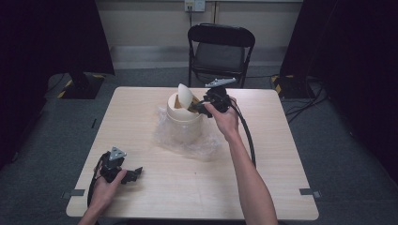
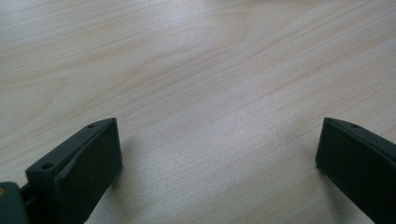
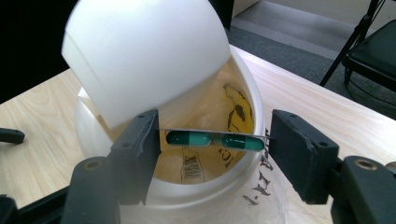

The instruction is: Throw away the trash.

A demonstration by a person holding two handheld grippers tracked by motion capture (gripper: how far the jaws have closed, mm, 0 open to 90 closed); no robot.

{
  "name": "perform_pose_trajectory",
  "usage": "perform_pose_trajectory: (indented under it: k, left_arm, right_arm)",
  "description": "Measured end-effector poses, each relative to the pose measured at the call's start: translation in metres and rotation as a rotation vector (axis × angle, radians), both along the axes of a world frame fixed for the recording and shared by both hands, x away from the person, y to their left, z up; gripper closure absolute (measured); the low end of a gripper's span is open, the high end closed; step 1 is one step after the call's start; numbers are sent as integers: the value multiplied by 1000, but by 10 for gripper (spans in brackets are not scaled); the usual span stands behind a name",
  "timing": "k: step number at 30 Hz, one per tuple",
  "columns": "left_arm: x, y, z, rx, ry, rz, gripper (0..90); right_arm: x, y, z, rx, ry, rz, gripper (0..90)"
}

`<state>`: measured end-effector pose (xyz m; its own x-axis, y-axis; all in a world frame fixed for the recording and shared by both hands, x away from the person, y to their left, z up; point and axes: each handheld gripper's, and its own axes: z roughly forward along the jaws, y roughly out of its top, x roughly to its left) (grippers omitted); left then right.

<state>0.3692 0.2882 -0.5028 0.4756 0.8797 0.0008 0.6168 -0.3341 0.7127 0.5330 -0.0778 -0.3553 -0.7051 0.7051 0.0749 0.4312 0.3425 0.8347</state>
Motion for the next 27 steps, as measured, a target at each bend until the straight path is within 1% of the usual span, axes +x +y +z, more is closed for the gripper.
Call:
perform_pose_trajectory:
  k: [3,10,11,13,14,18,19,20,21,22,23,24,26,27]
  left_arm:
    - [0,0,0,-9,0,3,0]
    - [0,0,0,0,0,0,0]
    - [0,0,0,-9,0,3,0]
    - [0,0,0,-9,0,3,0]
    - [0,0,0,-8,0,3,0]
    - [0,0,0,-6,-1,4,0]
    - [0,0,0,-9,0,3,0]
    - [0,0,0,-9,0,3,0]
    - [0,0,0,-2,0,1,0]
    - [0,0,0,-4,2,0,0]
    - [0,0,0,-8,0,3,0]
    - [0,0,0,-9,0,3,0]
    - [0,0,0,-9,0,3,0]
    - [0,0,0,-8,0,4,0]
  right_arm:
    - [2,3,-2,-12,4,7,339]
    - [6,6,-7,-17,29,17,339]
    - [6,6,-8,-23,30,18,339]
    - [7,9,-10,-42,40,25,336]
    - [8,11,-10,-50,29,21,336]
    - [8,11,-10,-65,29,24,334]
    - [8,12,-10,-68,31,19,307]
    - [8,12,-10,-68,31,19,307]
    - [9,12,-10,-67,25,18,284]
    - [9,11,-11,-64,22,9,230]
    - [10,11,-12,-64,29,-5,173]
    - [11,9,-12,-58,36,-25,140]
    - [12,7,-12,-54,44,-18,145]
    - [12,6,-10,-70,44,-26,145]
